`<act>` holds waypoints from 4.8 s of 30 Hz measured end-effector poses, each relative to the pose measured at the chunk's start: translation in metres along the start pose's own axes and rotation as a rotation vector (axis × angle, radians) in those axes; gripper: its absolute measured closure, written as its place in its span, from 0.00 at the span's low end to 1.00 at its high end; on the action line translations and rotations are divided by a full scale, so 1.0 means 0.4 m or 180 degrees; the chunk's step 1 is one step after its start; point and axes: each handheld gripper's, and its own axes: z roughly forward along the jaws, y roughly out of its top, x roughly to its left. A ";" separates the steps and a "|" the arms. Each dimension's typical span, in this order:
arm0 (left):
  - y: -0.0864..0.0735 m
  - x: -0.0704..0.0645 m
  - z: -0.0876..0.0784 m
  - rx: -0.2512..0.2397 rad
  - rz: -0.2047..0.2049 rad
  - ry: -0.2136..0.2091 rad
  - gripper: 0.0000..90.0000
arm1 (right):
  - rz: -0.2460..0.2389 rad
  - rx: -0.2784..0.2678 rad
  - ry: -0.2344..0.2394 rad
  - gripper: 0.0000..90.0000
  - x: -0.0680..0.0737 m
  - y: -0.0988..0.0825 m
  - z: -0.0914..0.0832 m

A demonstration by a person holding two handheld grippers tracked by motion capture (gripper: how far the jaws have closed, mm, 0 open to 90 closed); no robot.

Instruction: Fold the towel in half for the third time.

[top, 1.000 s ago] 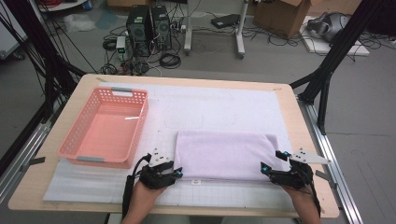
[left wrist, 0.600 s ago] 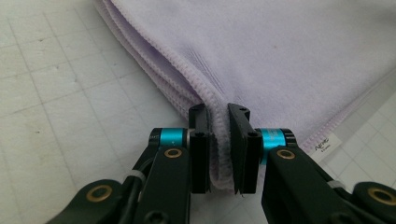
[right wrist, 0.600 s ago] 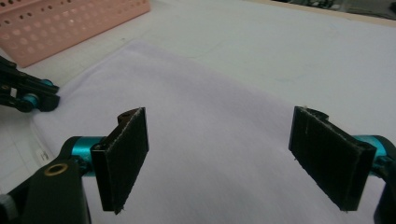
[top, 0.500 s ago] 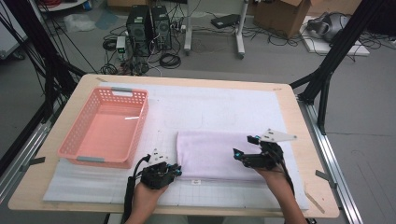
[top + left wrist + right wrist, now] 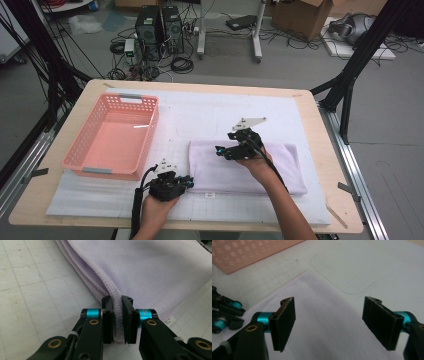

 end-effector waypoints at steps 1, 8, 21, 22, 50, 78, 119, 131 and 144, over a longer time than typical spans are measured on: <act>0.000 0.000 0.000 -0.0008 -0.0002 0.0002 0.90 | 0.0016 0.0053 0.0046 0.35 0.000 0.010 0.016; 0.000 0.004 -0.001 -0.0016 -0.0039 -0.0025 0.90 | -0.0087 0.0368 0.0070 0.39 0.007 0.058 0.117; 0.000 0.013 -0.004 0.0000 -0.0100 -0.0088 0.91 | -0.0415 0.0742 0.0101 0.59 0.046 0.098 0.258; 0.000 0.015 -0.004 0.0004 -0.0107 -0.0091 0.91 | -0.0414 0.0763 0.0141 0.63 0.046 0.099 0.260; 0.120 -0.016 -0.119 -0.0511 -0.0010 -0.0668 0.92 | -0.0551 -0.0025 0.0331 0.94 0.071 0.214 0.085; 0.213 -0.213 0.140 -0.0068 0.0340 -0.0944 0.92 | -0.0063 -0.0096 -0.0173 0.94 -0.120 0.028 -0.103; 0.136 -0.098 0.085 -0.0488 0.0627 -0.0547 0.45 | 0.0492 -0.0035 -0.0895 0.67 -0.242 -0.190 -0.259; 0.116 -0.036 0.042 -0.0610 0.0597 -0.0437 0.43 | 0.0765 -0.0208 -0.0887 0.47 -0.115 -0.291 -0.362; 0.109 -0.016 0.020 -0.0724 0.0638 -0.0419 0.42 | 0.0743 -0.0105 -0.0593 0.35 -0.035 -0.327 -0.295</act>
